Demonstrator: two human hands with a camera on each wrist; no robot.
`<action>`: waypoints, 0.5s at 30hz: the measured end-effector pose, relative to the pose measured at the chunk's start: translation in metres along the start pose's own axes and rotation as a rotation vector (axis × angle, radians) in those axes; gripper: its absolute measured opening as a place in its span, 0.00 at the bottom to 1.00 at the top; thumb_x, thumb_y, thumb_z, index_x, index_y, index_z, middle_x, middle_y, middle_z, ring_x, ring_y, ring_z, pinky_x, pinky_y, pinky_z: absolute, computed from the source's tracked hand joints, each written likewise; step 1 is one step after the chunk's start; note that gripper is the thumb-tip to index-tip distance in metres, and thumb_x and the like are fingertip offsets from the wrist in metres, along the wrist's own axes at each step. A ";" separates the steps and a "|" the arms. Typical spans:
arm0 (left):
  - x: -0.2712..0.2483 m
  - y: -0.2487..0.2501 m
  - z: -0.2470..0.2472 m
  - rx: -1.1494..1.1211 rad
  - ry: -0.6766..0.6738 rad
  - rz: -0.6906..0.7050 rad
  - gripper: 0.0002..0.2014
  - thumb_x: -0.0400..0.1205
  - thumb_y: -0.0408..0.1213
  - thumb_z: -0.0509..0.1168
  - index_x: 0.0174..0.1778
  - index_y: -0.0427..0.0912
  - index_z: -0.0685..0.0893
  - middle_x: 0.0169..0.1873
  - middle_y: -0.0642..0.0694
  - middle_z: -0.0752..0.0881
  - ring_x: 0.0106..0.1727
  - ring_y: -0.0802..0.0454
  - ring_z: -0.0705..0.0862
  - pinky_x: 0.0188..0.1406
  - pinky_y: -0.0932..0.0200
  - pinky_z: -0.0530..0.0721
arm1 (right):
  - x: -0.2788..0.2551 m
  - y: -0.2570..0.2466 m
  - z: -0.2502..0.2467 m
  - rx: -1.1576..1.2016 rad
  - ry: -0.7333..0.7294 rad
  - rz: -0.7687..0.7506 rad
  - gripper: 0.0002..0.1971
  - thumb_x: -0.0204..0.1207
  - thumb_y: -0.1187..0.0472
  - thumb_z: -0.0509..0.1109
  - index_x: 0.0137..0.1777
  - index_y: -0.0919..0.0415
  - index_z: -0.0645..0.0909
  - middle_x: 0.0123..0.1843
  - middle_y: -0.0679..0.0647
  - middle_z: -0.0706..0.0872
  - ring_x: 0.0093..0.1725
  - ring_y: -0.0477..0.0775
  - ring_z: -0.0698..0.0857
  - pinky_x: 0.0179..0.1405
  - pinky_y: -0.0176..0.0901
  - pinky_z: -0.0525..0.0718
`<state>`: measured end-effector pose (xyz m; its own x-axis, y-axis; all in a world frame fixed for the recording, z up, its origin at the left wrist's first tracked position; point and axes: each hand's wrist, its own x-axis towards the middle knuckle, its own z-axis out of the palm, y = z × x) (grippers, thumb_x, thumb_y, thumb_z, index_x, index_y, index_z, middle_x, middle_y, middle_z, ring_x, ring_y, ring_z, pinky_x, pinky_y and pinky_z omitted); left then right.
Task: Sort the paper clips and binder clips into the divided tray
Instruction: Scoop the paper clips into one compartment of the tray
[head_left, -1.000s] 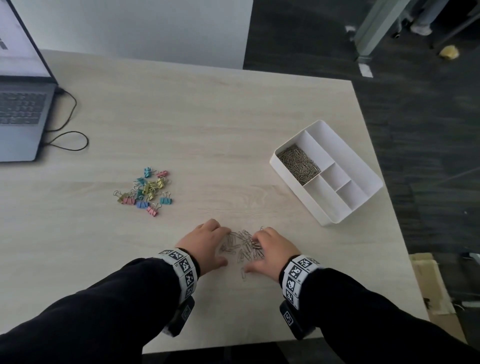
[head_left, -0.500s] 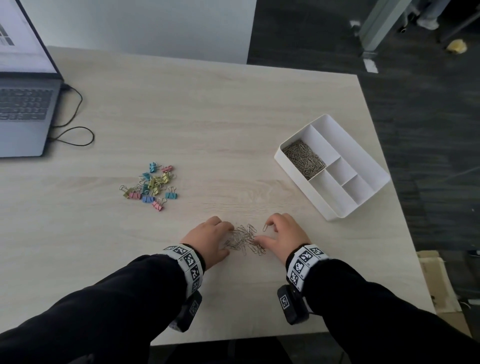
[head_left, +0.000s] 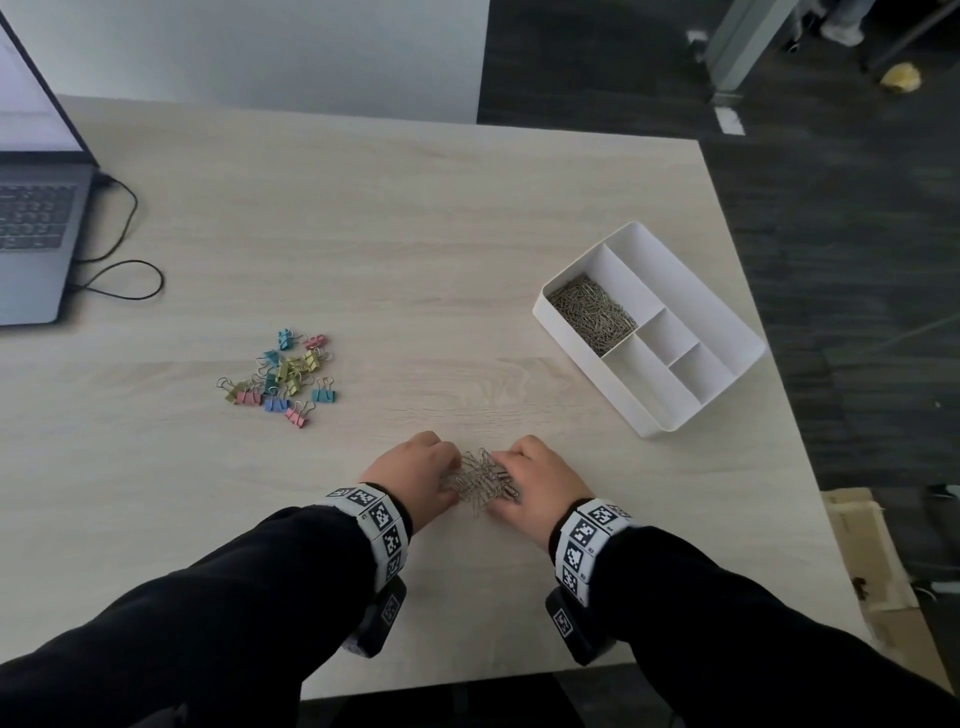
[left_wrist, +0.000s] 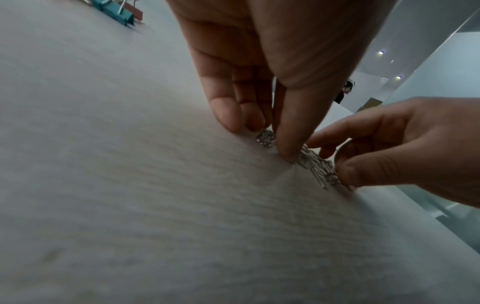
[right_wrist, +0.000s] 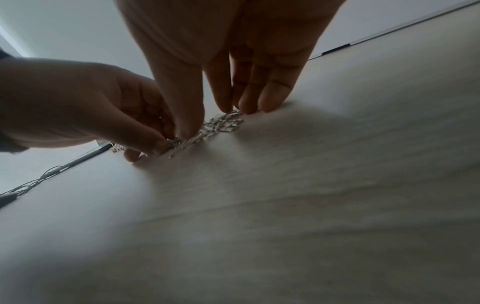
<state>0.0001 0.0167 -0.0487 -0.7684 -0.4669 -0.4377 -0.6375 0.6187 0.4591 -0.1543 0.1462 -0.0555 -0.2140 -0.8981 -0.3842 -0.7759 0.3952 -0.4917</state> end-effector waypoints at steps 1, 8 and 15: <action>0.000 0.000 0.000 -0.004 0.000 -0.003 0.19 0.75 0.46 0.71 0.61 0.49 0.82 0.58 0.48 0.79 0.58 0.47 0.83 0.56 0.58 0.80 | -0.001 0.002 0.000 0.011 0.004 0.010 0.37 0.69 0.44 0.76 0.76 0.56 0.73 0.64 0.52 0.74 0.63 0.55 0.77 0.68 0.48 0.76; -0.001 0.006 0.004 -0.029 0.009 0.021 0.40 0.69 0.52 0.76 0.77 0.52 0.71 0.66 0.49 0.73 0.63 0.47 0.81 0.65 0.53 0.79 | -0.002 0.009 0.000 -0.006 0.030 0.001 0.38 0.66 0.46 0.78 0.75 0.57 0.73 0.64 0.53 0.73 0.63 0.56 0.76 0.68 0.49 0.75; 0.009 0.016 0.005 -0.040 0.060 0.044 0.26 0.71 0.48 0.75 0.66 0.50 0.82 0.59 0.47 0.77 0.56 0.44 0.84 0.57 0.54 0.81 | 0.010 0.001 0.001 0.023 0.028 -0.038 0.24 0.70 0.50 0.75 0.66 0.53 0.80 0.58 0.51 0.76 0.57 0.55 0.78 0.57 0.49 0.80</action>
<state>-0.0164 0.0255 -0.0494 -0.7971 -0.4774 -0.3698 -0.6037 0.6144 0.5080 -0.1563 0.1376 -0.0608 -0.2011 -0.9174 -0.3434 -0.7701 0.3647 -0.5234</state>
